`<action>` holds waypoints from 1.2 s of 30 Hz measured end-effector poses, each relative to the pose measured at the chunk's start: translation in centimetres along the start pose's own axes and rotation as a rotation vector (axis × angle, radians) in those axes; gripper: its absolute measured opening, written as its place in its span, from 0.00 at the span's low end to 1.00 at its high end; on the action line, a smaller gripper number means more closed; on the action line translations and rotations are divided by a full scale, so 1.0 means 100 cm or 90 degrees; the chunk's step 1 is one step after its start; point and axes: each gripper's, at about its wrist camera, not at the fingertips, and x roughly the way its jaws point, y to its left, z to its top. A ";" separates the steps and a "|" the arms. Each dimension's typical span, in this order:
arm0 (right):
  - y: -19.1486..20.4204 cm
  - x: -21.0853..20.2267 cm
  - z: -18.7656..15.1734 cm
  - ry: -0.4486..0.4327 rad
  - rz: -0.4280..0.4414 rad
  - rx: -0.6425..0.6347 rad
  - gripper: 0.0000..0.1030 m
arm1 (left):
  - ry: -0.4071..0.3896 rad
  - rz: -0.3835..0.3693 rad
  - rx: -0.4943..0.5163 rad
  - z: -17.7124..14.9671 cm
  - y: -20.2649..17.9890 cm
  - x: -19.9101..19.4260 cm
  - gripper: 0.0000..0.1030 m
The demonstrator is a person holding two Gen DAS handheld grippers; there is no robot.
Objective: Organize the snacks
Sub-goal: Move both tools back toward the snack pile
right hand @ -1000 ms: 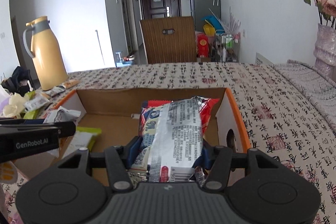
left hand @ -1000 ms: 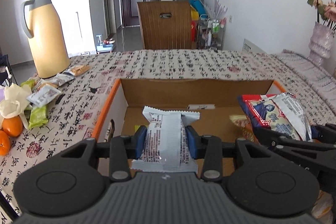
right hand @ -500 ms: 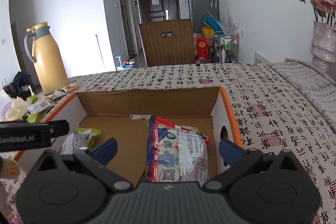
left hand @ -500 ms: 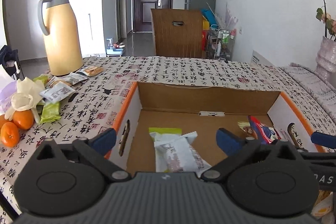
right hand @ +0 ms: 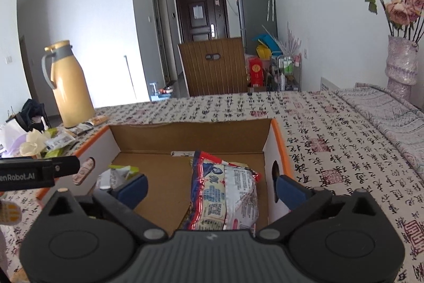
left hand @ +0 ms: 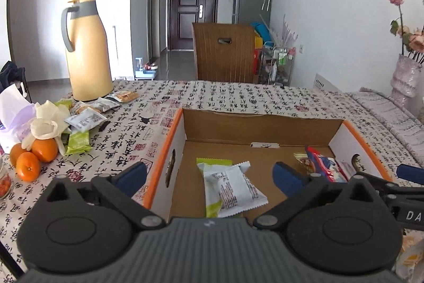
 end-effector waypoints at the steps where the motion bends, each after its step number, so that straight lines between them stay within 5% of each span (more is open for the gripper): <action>1: -0.001 -0.006 -0.001 -0.005 0.001 -0.001 1.00 | -0.004 -0.001 -0.001 -0.001 0.001 -0.004 1.00; 21: -0.010 -0.114 -0.055 -0.057 0.030 -0.003 1.00 | -0.071 0.003 -0.010 -0.058 0.019 -0.103 1.00; 36: -0.011 -0.141 -0.115 -0.021 0.008 -0.010 1.00 | -0.025 0.008 -0.005 -0.127 0.027 -0.119 1.00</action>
